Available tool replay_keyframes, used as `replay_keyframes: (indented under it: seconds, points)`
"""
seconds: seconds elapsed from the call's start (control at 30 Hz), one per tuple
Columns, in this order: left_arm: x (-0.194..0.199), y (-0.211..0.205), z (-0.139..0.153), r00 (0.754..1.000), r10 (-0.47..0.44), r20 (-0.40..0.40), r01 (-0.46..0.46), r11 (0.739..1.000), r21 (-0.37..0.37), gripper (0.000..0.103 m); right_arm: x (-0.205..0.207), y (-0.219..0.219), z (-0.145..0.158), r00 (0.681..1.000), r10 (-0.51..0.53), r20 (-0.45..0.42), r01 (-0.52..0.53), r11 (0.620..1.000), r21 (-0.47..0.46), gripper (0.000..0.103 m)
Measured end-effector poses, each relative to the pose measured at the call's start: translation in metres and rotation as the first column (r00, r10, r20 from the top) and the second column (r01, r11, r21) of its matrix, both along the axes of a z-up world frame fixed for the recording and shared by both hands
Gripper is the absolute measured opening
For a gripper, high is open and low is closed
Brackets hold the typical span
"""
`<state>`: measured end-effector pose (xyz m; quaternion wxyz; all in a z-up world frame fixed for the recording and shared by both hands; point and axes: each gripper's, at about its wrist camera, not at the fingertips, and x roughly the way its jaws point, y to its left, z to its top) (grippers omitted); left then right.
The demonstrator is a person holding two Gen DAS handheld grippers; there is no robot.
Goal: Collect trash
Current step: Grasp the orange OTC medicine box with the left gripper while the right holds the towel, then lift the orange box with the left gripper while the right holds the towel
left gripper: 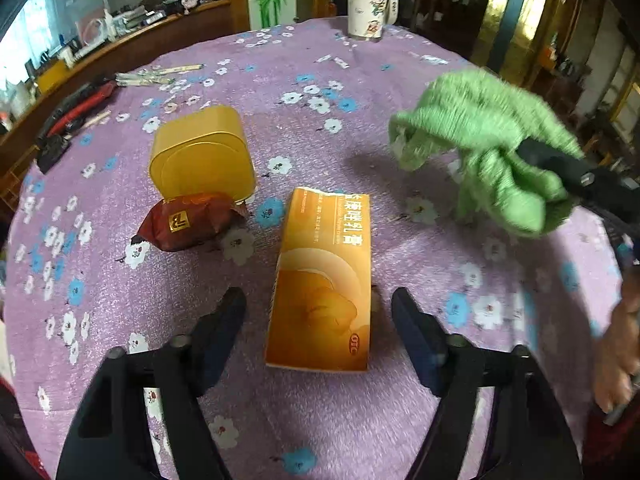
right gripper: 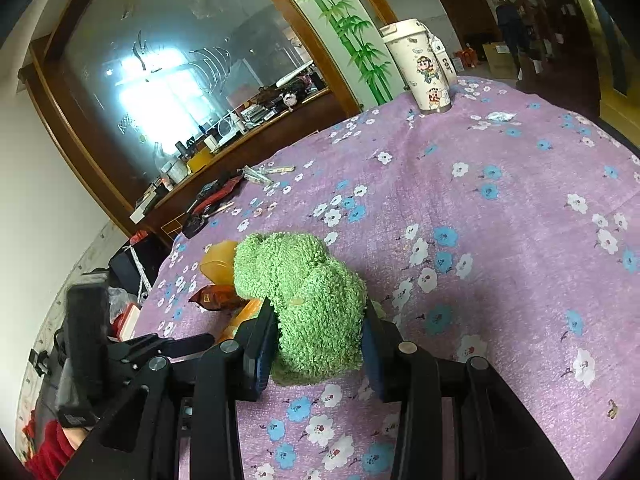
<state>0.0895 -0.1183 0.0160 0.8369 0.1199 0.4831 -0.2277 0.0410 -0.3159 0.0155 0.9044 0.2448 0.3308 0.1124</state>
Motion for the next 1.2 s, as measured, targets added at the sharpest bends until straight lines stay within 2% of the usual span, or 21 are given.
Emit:
replay_keyframes:
  seconds: [0.07,0.17,0.27,0.37,0.53,0.6,0.73,0.83,0.93,1.1,1.2]
  points:
    - [0.001,0.004,-0.004,0.999,0.027,-0.017,-0.028,1.000,-0.010,0.046,0.000,0.001,0.001,1.000,0.002,0.003,-0.002,1.000,-0.008,0.041]
    - [-0.003,0.011,-0.002,0.998,0.064,0.012,-0.064,0.998,-0.016,0.046,-0.001,0.005,0.001,1.000,0.010,0.007,-0.010,1.000,-0.023,0.041]
    - [-0.013,0.029,0.004,0.994,0.103,0.018,-0.102,0.992,-0.078,0.046,-0.002,0.012,0.002,0.999,0.028,0.015,-0.027,0.998,-0.054,0.041]
    - [-0.030,0.044,0.012,0.989,0.139,0.059,-0.132,0.986,-0.105,0.045,-0.004,0.025,0.003,0.998,0.060,0.025,-0.057,0.993,-0.101,0.041]
    - [-0.054,0.067,0.017,0.965,0.218,0.149,-0.200,0.972,-0.127,0.045,-0.007,0.056,0.004,0.989,0.140,0.040,-0.130,0.972,-0.193,0.041]
    - [-0.051,0.068,0.014,0.966,0.217,0.138,-0.200,0.971,-0.128,0.045,-0.007,0.063,0.002,0.986,0.161,0.036,-0.150,0.964,-0.218,0.041]
    - [-0.040,0.068,0.003,0.977,0.205,0.049,-0.197,0.970,-0.140,0.045,-0.006,0.066,-0.001,0.986,0.165,0.028,-0.154,0.959,-0.238,0.041]
    - [-0.036,0.069,0.000,0.975,0.218,0.037,-0.212,0.969,-0.129,0.046,-0.005,0.062,-0.001,0.987,0.161,0.028,-0.150,0.962,-0.228,0.041]
    - [-0.029,0.069,-0.003,0.973,0.230,0.013,-0.226,0.964,-0.139,0.052,-0.004,0.064,-0.001,0.985,0.169,0.023,-0.160,0.960,-0.228,0.041]
    - [-0.031,0.065,-0.007,0.974,0.220,0.050,-0.212,0.969,-0.130,0.048,-0.006,0.067,0.000,0.983,0.179,0.028,-0.168,0.958,-0.233,0.041]
    - [-0.037,0.065,-0.002,0.970,0.218,0.105,-0.204,0.970,-0.130,0.046,-0.008,0.066,0.003,0.984,0.173,0.048,-0.157,0.960,-0.234,0.041]
